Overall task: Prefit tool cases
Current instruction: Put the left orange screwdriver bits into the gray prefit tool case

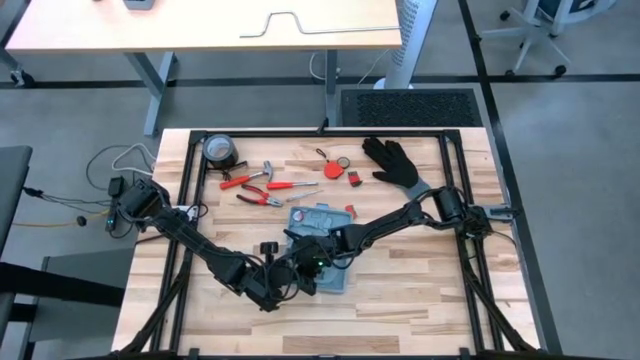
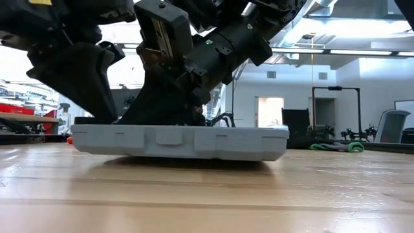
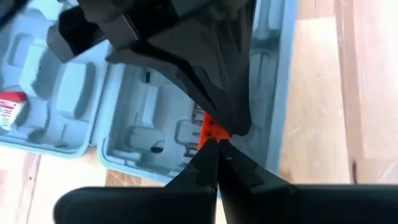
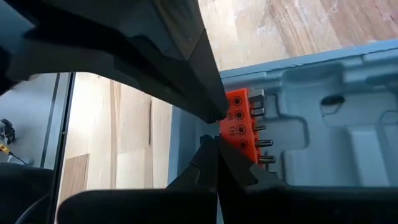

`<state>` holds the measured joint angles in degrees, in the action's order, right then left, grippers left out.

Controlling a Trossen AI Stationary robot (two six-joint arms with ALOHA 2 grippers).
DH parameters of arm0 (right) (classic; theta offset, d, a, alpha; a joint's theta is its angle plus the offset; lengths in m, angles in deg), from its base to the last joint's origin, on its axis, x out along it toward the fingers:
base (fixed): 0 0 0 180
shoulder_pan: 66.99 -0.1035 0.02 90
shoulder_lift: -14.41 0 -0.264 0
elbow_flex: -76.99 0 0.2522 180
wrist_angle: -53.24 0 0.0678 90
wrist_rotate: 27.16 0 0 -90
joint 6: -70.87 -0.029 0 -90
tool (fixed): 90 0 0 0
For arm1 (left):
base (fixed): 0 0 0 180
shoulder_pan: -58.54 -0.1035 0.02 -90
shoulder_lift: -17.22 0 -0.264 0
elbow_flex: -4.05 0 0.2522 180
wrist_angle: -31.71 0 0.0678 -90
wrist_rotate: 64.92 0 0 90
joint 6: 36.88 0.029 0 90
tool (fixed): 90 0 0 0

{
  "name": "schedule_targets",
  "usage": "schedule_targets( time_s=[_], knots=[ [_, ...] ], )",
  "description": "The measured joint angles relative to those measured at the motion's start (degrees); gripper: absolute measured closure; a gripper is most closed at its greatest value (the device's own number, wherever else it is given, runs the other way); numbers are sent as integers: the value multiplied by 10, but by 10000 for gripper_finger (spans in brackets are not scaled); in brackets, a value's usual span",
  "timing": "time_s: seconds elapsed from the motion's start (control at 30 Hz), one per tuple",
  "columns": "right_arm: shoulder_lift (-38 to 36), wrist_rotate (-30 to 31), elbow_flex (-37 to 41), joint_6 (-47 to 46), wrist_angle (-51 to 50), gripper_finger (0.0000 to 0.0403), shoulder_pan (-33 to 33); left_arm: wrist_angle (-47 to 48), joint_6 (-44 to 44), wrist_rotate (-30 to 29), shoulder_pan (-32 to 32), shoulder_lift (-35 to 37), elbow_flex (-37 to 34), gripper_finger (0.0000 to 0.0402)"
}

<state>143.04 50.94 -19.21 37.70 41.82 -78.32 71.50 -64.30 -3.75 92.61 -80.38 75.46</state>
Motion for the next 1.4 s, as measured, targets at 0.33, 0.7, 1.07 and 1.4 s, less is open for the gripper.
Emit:
schedule_targets(
  time_s=[0.33, 0.7, 1.07, 1.4],
  knots=[
    [0, -1, 0, 0, 3, 403, 2, -42, 2, 20, -9, 0, -38, 401],
    [-5, 1, 0, -3, 1, 403, 9, -91, 10, 37, -22, 1, -72, 401],
    [-2, 13, 1, 10, -31, 403, 27, -161, 18, 46, -50, 2, -108, 401],
    [-42, 11, 6, 32, -67, 403, 49, -129, 3, 40, -51, 63, -100, 401]
  ],
)
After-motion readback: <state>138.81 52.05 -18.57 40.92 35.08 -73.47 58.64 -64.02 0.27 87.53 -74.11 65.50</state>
